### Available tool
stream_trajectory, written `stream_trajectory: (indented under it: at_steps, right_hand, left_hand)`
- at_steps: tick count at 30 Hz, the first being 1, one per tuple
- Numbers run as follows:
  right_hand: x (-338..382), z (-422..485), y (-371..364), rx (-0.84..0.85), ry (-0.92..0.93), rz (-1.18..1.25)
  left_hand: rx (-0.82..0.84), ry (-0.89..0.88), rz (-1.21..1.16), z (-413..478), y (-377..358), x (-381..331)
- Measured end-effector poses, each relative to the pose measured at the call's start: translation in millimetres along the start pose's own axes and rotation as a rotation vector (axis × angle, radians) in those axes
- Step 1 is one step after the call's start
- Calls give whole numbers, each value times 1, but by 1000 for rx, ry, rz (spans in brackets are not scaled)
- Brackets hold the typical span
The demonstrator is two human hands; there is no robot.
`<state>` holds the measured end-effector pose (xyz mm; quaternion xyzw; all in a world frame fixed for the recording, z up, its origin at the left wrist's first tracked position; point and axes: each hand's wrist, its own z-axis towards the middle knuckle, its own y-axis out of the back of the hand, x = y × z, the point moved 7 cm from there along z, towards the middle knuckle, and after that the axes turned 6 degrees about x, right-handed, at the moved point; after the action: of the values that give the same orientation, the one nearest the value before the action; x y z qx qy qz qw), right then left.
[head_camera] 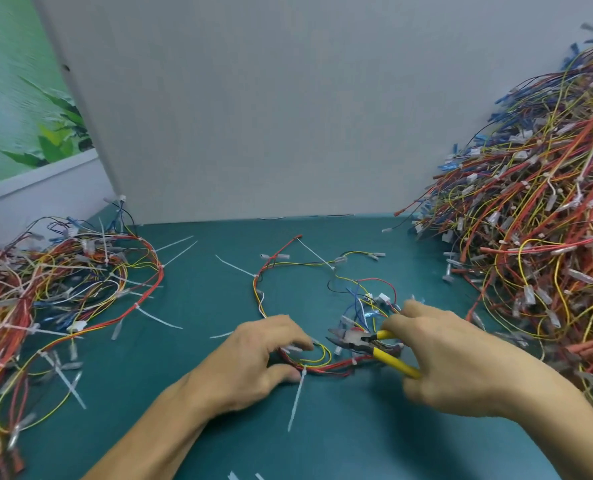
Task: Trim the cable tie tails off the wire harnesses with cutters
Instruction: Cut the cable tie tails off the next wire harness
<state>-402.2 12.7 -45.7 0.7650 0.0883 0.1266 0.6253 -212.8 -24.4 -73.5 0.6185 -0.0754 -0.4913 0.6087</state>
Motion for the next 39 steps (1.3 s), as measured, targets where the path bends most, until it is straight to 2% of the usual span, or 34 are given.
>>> stream_trajectory:
  at_steps: [3,11,16,25,39]
  right_hand:
    - [3,0,-1,4,13,-26]
    - [-3,0,-1,-2,24,-38]
    - [-7,0,1,-1,17,-28]
    - [-10,-3,5,5,-2,-38]
    - [-10,-2,6,-1,-8,-1]
  left_hand:
    - [37,-65,15,3,-5,-9]
    - [27,-60,20,-1,-6,-9]
    - [71,-135,96,-1,-10,-22]
    - [91,-127,162,-1,-16,-24]
    - [114,-237,337,1,-19,-41]
